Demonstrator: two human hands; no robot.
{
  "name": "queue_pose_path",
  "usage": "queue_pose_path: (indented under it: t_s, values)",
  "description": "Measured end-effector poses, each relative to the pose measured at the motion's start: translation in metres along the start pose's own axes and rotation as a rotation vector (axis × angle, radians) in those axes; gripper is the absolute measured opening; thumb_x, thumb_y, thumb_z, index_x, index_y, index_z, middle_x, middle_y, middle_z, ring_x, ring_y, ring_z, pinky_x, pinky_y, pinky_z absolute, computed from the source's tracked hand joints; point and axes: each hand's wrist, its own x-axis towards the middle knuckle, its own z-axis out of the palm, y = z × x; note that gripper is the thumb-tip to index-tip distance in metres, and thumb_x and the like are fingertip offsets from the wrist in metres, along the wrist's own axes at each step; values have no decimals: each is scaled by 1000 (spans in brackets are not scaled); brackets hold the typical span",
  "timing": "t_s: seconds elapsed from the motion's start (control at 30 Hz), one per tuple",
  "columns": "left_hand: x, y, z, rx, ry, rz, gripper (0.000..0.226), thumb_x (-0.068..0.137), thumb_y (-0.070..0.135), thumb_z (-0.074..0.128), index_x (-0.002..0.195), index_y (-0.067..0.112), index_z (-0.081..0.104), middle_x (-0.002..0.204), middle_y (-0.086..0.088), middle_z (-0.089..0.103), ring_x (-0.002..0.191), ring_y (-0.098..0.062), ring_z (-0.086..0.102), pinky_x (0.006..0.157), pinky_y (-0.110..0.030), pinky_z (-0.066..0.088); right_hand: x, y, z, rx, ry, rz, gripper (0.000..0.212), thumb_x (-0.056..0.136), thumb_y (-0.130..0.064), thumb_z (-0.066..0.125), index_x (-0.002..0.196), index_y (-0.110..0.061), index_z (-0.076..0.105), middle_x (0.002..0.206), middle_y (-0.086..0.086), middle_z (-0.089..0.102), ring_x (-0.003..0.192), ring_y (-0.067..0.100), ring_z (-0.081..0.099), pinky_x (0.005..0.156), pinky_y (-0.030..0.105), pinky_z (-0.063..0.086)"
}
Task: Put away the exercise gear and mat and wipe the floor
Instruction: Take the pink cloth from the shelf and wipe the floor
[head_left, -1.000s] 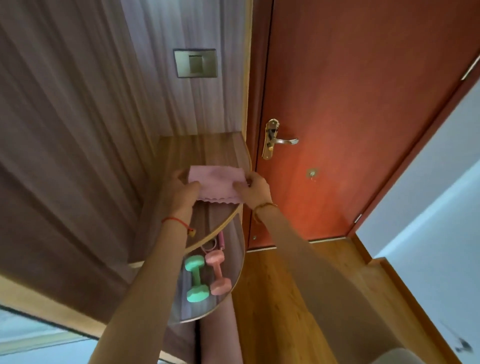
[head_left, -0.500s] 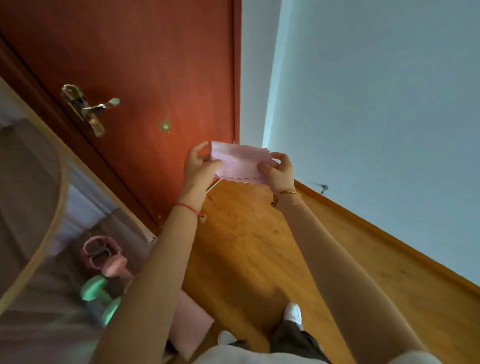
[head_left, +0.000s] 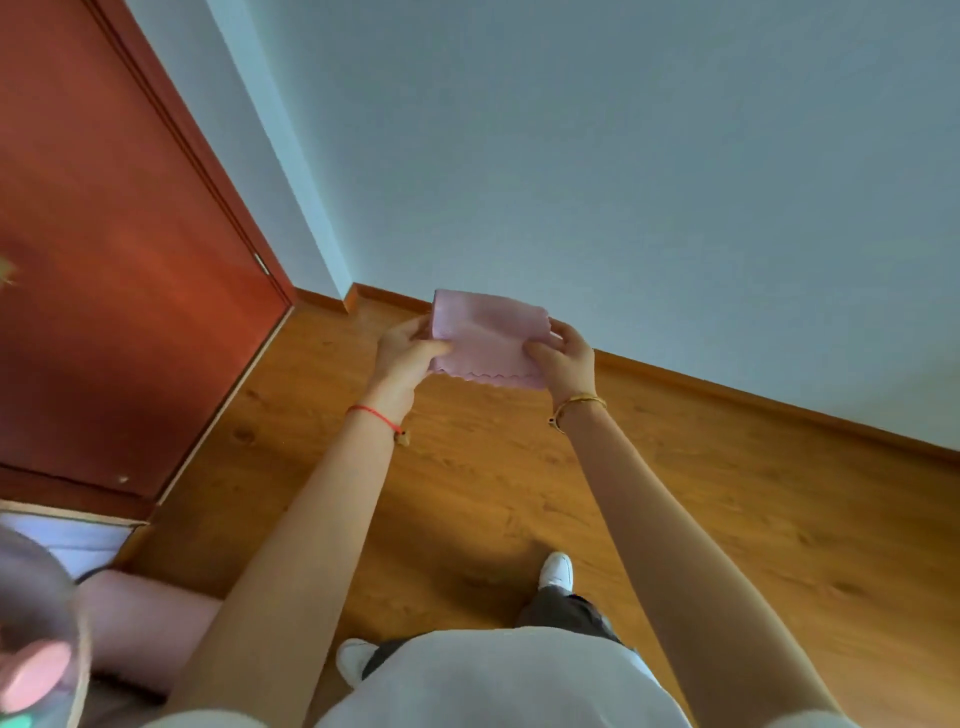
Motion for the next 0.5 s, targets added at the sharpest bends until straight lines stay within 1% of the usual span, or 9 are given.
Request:
queue_pose_path:
  t_s: [0.07,0.13,0.17,0.2,0.27,0.33,0.37,0.43,0.5]
  values:
    - [11,-7,39,23,-48,-29,35,87,-5,62,118,10,69,106,-14,70,96,-29,66,90,-42,57,20,10,-35,-10,6,28,48,81,-5,61,129,-5,57,110,7,65,102,23,61,76,23,52]
    - [23,-14,75,49,-72,-58,45,88,-7,60,129,12,65,106,-10,69,91,-27,62,85,-37,57,40,20,-67,-22,19,73,49,80,-6,61,128,-6,58,114,8,65,105,25,61,83,30,54]
    - [30,-18,92,63,-79,-69,47,88,-7,59,130,15,64,107,-8,69,89,-26,59,85,-38,56,51,26,-81,-33,21,91,46,82,-4,60,128,-7,59,115,8,66,106,25,61,86,32,53]
    - [38,-22,107,80,-85,-83,49,89,-6,59,132,17,63,111,-6,68,90,-25,59,88,-41,57,63,32,-93,-43,27,108,43,84,-4,59,127,-8,60,113,6,65,105,24,60,86,31,53]
    - [52,-31,135,108,-99,-108,52,90,-7,59,134,19,60,116,-5,67,89,-20,60,90,-41,56,83,44,-113,-43,46,136,37,88,-6,57,124,-9,61,107,2,65,101,19,59,84,28,50]
    - [71,-47,157,119,-110,-128,55,89,-10,58,136,19,58,118,-3,65,81,-14,55,80,-33,55,105,63,-128,-41,54,161,30,92,-12,55,121,-9,63,102,1,64,95,16,57,79,25,49]
    - [80,-56,165,123,-119,-129,55,90,-10,57,136,19,58,118,-3,65,82,-14,54,76,-31,52,116,75,-133,-42,57,173,28,94,-15,54,119,-8,65,100,0,64,93,16,57,78,25,48]
    - [107,-81,180,126,-139,-127,52,91,-9,57,135,17,58,119,-3,66,83,-13,55,73,-29,50,142,103,-141,-57,62,193,28,95,-17,52,117,-8,66,98,0,64,92,16,56,77,26,48]
    - [139,-114,193,135,-145,-133,49,92,-8,57,135,15,58,119,-3,65,80,-11,54,73,-29,49,172,139,-144,-82,72,208,27,93,-15,53,115,-9,66,94,-2,64,90,15,57,77,28,49]
